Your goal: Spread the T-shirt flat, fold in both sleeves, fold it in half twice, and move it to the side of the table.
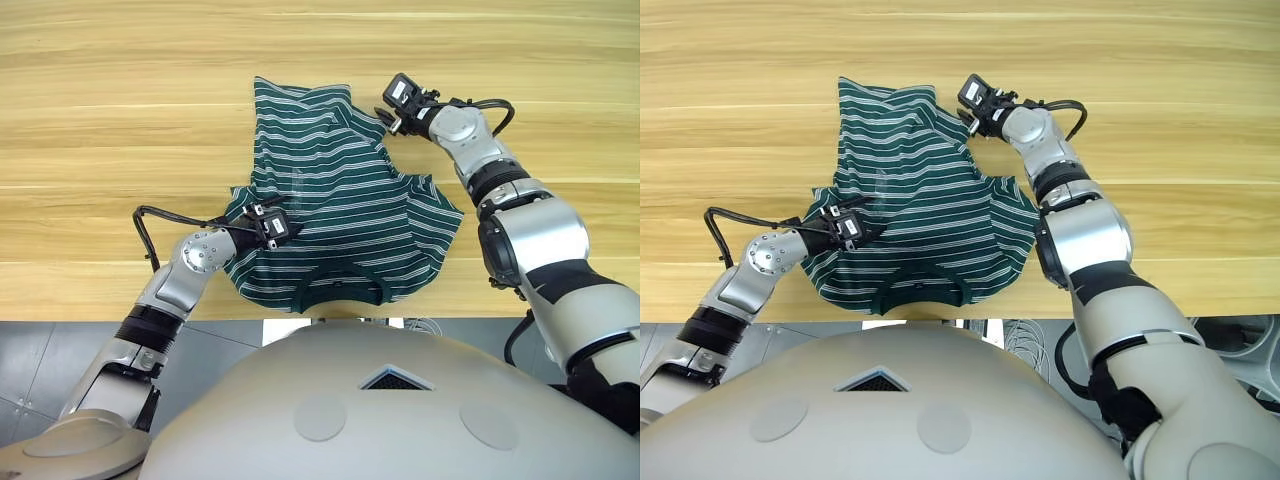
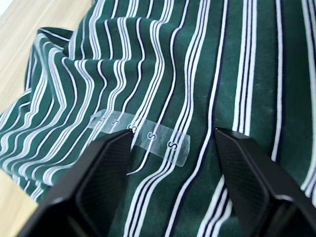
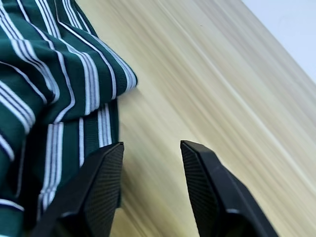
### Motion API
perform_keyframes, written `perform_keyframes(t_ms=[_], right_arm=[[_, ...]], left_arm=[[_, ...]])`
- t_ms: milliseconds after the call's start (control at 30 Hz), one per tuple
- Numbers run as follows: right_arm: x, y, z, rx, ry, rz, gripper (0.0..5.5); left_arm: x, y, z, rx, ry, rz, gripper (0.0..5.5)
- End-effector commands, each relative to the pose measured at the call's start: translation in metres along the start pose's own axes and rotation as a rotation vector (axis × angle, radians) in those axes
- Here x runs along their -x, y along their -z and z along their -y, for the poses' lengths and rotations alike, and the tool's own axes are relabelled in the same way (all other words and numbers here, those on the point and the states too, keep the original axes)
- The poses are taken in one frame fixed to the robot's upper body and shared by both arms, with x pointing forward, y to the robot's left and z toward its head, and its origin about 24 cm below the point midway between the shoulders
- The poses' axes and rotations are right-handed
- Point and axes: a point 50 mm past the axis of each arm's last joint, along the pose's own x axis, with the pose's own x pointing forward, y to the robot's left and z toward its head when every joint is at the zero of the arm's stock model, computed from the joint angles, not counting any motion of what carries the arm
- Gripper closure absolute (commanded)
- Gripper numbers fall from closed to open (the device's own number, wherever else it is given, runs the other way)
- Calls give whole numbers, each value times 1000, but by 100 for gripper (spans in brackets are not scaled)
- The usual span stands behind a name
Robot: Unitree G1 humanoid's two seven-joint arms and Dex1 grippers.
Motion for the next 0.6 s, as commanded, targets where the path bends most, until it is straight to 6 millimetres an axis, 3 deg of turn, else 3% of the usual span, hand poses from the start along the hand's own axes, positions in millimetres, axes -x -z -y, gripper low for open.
perform_keyframes(t_ms=[33, 300, 600], right_arm=[[-1, 13, -16, -17, -61, -58, 336], [-2, 26, -33, -36, -131, -128, 336], [4, 44, -22, 5, 20, -292, 336]], left_arm=[[9, 17, 20, 41, 104, -105, 254], [9, 14, 17, 14, 126, -102, 254], [8, 12, 20, 3, 144, -95, 254]])
